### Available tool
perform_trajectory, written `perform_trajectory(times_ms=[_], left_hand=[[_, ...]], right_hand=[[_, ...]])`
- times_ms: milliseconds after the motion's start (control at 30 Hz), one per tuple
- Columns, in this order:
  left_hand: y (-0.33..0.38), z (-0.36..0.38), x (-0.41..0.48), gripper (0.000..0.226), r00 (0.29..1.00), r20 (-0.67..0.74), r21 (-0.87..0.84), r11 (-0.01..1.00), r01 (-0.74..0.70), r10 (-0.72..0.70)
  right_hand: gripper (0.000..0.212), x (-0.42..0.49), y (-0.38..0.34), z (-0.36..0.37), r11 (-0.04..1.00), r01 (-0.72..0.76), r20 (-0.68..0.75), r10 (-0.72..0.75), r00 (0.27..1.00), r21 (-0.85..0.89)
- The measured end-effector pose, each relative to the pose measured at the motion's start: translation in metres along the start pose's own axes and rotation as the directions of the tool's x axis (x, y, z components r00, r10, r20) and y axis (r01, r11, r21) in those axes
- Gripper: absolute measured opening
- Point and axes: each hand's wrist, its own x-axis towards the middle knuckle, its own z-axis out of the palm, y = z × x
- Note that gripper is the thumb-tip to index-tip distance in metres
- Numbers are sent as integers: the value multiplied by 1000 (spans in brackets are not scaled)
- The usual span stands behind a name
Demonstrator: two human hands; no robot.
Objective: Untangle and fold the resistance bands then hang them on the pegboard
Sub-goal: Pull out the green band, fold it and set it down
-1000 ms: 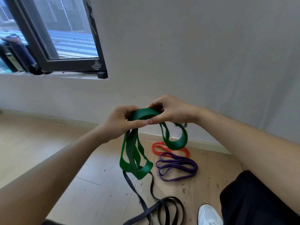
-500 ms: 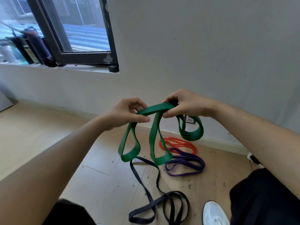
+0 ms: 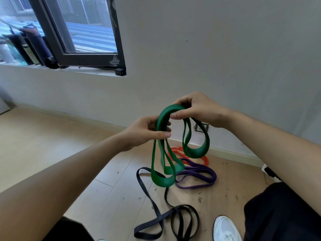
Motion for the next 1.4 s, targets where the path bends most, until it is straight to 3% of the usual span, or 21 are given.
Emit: perform_trajectory(times_ms=[167, 267, 400, 533, 633, 733, 900, 1067, 1300, 1400], left_hand=[[-3, 6, 3, 46, 1000, -20, -29, 1000, -8, 8], [2, 5, 4, 52, 998, -50, -75, 997, -35, 31], [8, -3, 2, 57, 989, -143, -143, 988, -66, 45], [12, -5, 2, 45, 984, -168, -143, 986, -87, 62], [14, 0, 2, 44, 983, -170, -143, 985, -100, 75], [15, 3, 4, 37, 980, -181, -152, 982, -112, 84], [19, -10, 1, 38, 991, -115, 18, 998, -68, 70], [16, -28, -7, 40, 996, 21, 362, 928, -84, 82], [15, -36, -6, 41, 994, -2, 488, 868, -95, 109], [12, -37, -5, 34, 994, -28, 453, 888, -81, 105]], right_hand=[[22, 0, 5, -6, 999, 7, -48, -6, 999, 35], [25, -1, 12, -13, 998, -23, -48, 26, 999, 52], [21, -5, 19, -23, 996, -80, 49, 78, 996, 37], [26, -8, 22, -20, 988, -153, 170, 154, 973, -21], [34, -5, 14, -4, 993, -102, 181, 110, 977, -54], [35, -1, 6, 9, 999, -29, 102, 33, 994, -40], [27, 1, -1, 4, 998, -28, 119, 35, 992, -63], [22, 0, -4, 8, 994, -36, 122, 48, 991, -101], [17, -1, -2, 4, 986, -82, 109, 98, 989, -145], [18, -1, -1, 5, 987, -78, 117, 95, 989, -137]])
